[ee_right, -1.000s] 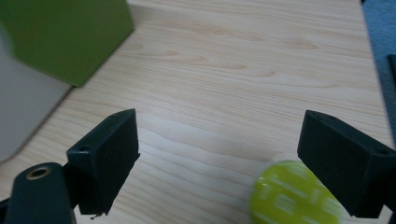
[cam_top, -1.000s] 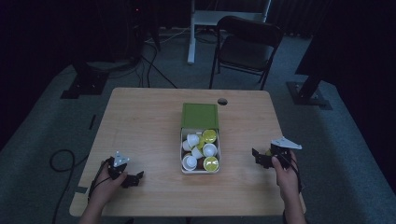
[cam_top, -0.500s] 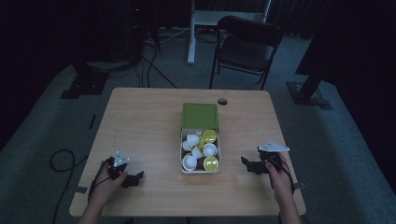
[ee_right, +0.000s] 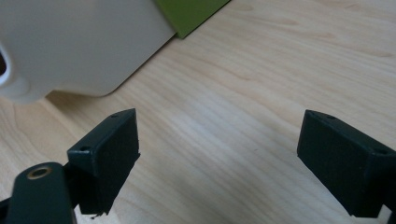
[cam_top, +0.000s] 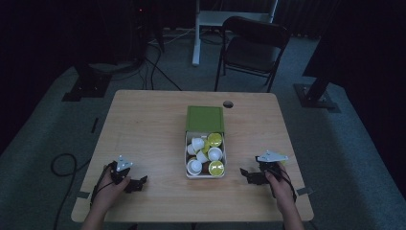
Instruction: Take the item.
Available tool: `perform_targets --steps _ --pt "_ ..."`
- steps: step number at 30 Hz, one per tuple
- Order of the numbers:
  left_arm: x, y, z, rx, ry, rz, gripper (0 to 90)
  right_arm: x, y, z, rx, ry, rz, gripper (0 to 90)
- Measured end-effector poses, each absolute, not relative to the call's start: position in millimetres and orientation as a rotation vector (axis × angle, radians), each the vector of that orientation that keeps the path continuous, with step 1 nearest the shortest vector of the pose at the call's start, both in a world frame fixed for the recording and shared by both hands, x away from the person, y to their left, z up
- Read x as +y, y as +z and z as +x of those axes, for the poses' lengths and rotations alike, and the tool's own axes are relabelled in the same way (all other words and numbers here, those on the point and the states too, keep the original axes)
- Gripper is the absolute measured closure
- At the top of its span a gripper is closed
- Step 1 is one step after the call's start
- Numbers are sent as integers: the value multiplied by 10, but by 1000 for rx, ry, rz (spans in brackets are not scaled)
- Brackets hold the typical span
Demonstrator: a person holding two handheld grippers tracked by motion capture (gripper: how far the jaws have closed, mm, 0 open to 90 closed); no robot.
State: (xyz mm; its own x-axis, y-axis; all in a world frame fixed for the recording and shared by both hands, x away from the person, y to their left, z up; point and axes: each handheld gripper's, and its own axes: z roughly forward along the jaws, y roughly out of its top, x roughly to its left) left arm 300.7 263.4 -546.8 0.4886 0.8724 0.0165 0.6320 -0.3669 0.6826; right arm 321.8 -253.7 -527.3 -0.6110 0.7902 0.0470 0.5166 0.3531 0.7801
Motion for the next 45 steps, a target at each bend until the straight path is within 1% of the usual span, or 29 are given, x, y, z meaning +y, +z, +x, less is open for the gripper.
perform_targets --steps 9,23,45 --pt "2634 -5468 3006 1233 507 2121 0 -2425 -5360 3175 2336 1114 1081 125" --pt "2634 -5468 3005 1235 507 2120 0 -2408 -5497 3124 2409 1041 1035 126" --pt "2631 -5468 3001 1242 509 2116 0 -2386 -5502 3116 2426 1043 1035 125"
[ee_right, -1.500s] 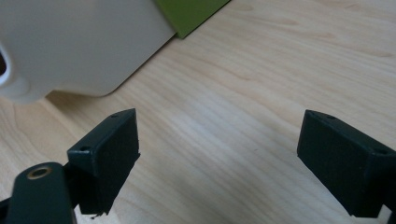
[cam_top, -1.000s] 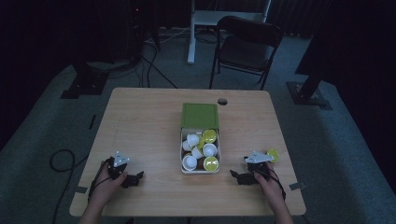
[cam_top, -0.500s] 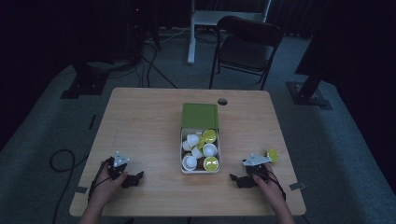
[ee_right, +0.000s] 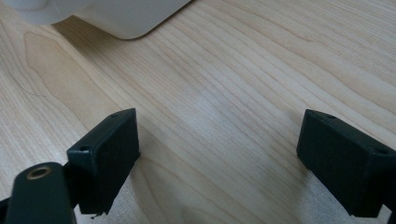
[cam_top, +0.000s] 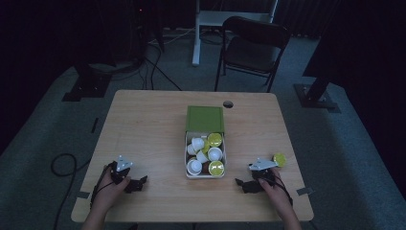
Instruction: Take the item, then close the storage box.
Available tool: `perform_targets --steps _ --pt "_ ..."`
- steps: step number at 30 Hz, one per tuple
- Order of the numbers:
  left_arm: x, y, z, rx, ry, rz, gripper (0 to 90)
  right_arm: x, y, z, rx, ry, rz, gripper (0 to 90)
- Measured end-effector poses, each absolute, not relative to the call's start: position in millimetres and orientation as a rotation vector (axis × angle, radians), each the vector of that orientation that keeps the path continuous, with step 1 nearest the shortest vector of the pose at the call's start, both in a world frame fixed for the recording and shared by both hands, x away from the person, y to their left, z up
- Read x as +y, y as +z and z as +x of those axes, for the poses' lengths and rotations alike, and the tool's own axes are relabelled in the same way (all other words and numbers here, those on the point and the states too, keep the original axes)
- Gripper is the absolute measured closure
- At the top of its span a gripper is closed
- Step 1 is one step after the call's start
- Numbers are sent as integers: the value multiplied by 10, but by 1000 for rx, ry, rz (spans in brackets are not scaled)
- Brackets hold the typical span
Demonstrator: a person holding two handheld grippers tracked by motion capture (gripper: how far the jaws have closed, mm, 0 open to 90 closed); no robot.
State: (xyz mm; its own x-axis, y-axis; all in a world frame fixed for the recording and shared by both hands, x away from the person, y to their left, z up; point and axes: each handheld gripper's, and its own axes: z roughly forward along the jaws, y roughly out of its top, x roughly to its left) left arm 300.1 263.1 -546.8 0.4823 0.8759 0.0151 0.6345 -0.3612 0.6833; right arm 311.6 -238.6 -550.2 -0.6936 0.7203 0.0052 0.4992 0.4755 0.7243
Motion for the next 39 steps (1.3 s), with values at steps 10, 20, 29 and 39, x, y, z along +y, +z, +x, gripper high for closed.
perform_targets --steps 10,20,29,39 --pt "2613 -5465 2954 1215 499 2123 1 -2386 -5500 3113 2422 1042 1047 126" --pt "2491 -5416 2902 1096 429 2095 1 -2413 -5471 3110 2387 1064 1108 126" --pt "2250 -5307 2862 957 401 2140 1 -2375 -5335 3076 2372 1123 1062 125" --pt "2034 -5151 2862 839 409 2157 1 -2349 -5184 3046 2345 1223 1034 125"
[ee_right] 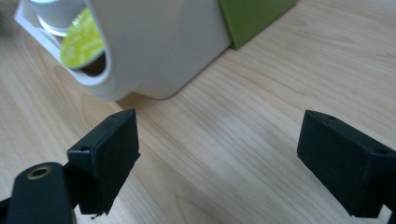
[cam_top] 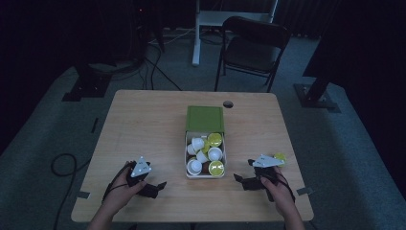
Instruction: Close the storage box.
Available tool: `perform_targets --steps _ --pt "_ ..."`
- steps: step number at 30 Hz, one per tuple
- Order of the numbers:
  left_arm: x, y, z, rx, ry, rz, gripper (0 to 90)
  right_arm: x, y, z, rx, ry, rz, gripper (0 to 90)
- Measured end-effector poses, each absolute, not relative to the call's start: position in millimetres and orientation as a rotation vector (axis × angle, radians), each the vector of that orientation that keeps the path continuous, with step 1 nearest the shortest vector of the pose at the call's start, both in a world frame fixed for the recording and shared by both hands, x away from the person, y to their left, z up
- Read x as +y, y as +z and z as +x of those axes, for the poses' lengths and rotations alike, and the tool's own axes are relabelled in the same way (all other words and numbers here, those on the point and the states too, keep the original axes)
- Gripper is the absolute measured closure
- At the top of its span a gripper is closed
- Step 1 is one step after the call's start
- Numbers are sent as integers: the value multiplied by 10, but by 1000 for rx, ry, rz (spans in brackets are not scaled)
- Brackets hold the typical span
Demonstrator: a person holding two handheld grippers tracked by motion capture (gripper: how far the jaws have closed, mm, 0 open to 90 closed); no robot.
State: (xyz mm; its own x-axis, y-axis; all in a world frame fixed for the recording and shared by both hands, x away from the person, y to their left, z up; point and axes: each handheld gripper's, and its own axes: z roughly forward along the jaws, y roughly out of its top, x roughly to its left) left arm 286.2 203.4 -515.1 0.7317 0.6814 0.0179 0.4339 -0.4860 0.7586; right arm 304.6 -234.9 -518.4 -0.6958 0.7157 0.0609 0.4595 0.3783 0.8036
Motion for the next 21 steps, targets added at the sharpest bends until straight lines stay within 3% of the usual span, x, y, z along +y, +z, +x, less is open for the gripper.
perform_targets --steps 21 --pt "1719 -5023 2983 737 420 2055 2 -2152 -4980 3066 2331 1333 958 125"
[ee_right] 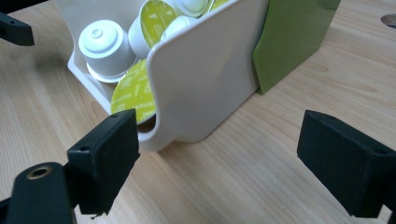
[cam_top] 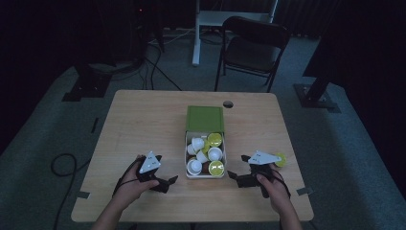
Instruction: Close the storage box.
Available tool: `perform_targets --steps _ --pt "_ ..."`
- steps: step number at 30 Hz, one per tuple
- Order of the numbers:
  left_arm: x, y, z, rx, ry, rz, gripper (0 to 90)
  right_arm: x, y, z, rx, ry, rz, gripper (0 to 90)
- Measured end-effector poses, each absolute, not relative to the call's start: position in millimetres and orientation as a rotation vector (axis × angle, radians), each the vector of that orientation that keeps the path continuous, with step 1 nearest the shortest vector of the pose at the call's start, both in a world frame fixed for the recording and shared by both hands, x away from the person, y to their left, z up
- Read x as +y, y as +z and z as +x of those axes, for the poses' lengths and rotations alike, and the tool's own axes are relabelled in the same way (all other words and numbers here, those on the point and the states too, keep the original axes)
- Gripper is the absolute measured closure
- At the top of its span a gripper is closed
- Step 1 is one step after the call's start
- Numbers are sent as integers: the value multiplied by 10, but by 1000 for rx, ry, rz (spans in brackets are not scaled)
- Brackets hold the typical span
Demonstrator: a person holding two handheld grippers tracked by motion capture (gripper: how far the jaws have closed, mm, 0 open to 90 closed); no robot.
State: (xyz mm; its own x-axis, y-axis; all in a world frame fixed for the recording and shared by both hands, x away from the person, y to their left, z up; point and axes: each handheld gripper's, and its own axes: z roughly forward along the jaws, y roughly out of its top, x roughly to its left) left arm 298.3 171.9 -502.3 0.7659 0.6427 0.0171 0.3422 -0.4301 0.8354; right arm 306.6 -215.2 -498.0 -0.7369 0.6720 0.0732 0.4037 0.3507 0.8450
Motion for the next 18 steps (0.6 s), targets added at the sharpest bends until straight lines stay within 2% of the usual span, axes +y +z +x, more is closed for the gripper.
perform_targets --steps 18 --pt "1471 -5017 3103 653 398 1993 2 -2018 -4974 3162 2327 1402 946 125"
